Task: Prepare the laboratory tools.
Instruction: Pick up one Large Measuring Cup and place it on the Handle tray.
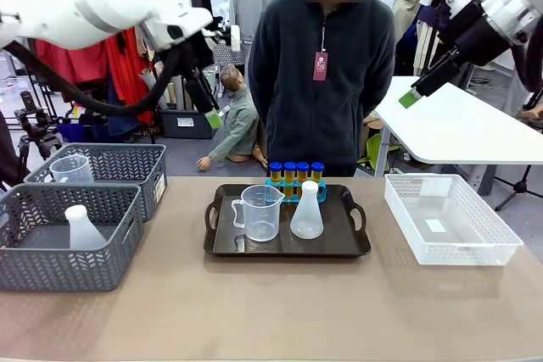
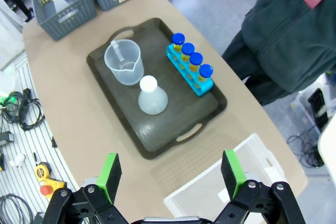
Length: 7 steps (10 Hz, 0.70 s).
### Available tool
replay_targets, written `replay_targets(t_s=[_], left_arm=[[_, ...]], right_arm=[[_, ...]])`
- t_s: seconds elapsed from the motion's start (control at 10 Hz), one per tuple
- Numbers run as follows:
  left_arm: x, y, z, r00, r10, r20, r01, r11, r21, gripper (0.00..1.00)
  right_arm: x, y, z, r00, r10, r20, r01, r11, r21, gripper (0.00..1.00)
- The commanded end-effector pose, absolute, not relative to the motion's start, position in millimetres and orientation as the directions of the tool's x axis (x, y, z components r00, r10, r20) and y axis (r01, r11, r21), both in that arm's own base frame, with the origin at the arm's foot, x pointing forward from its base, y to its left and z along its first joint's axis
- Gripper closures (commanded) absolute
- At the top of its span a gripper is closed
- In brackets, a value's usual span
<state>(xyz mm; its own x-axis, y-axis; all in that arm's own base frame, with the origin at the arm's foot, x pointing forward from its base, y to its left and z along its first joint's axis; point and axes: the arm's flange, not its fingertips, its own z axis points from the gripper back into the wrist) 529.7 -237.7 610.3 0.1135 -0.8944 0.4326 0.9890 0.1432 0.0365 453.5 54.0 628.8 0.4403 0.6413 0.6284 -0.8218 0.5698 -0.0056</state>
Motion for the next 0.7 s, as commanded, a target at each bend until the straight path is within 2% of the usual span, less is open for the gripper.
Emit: replay_targets(t_s=[0.0,0.3,0.6], left_arm=[[519,-214,605,0.074,-0.843,0.533,0.992,0.118,0.050,0.00],[513,-191,630,0.030,-0.809,0.587,0.992,0.095,0.080,0.00],[506,-180,648,0.045,-0.798,0.600,0.982,0.145,0.120,0.00]], right_arm=[[453,53,630,0.434,0.634,0.640,-0.827,0.562,0.003,0.00],[453,53,630,0.434,0.634,0.640,-0.827,0.562,0.003,0.00],[453,53,630,0.434,0.634,0.640,-0.827,0.562,0.003,0.00]])
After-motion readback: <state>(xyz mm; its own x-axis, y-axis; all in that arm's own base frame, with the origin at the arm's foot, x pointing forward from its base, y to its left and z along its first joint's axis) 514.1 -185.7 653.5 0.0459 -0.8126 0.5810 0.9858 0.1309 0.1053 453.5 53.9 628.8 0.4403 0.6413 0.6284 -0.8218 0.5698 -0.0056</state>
